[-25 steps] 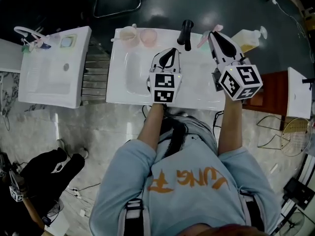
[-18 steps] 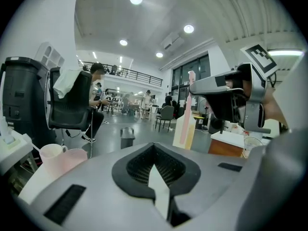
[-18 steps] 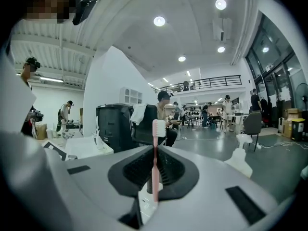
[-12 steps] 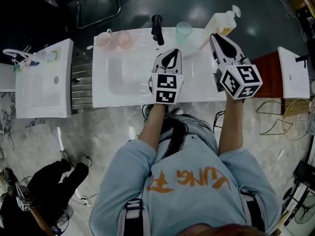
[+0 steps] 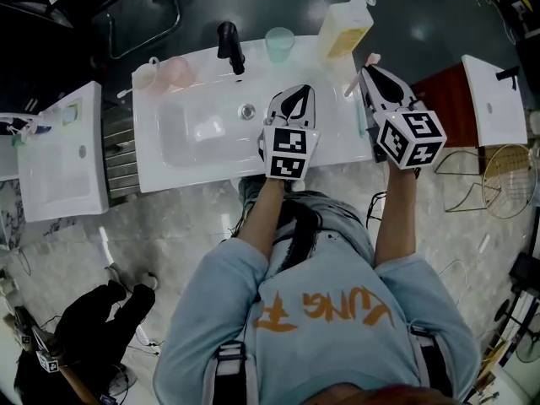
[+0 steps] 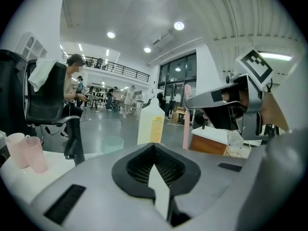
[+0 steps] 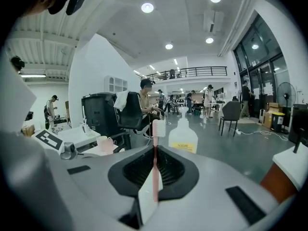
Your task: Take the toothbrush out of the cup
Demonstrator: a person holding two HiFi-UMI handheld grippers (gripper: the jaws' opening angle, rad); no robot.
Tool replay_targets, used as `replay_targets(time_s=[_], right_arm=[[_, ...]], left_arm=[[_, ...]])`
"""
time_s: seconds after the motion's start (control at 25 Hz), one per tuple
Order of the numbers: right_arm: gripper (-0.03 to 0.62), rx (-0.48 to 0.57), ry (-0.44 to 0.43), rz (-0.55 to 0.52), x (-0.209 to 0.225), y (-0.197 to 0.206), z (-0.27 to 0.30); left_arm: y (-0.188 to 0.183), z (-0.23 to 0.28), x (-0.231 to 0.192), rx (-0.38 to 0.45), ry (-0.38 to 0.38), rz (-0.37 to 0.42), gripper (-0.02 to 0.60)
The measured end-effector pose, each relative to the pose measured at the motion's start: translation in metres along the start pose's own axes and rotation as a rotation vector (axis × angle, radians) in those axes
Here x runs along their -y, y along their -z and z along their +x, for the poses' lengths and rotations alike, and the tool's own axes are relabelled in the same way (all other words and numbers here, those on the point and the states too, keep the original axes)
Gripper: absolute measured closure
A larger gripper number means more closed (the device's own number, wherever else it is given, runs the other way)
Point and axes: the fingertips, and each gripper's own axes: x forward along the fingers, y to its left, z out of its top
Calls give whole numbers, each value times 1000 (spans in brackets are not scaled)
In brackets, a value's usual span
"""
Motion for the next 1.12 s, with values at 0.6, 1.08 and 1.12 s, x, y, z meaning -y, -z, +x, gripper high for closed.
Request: replay_targets(time_s=[0.6, 1.08, 1.12], right_arm=[[553, -278, -10, 93, 26, 100, 4], [553, -361, -42, 155, 29, 147, 17], [553, -362, -45, 164, 30, 149, 19]], left_arm=[[53, 23, 17, -122, 23, -58, 574], [79, 31, 20, -159, 18, -75, 574], [80, 32, 19, -160, 16, -76, 574]])
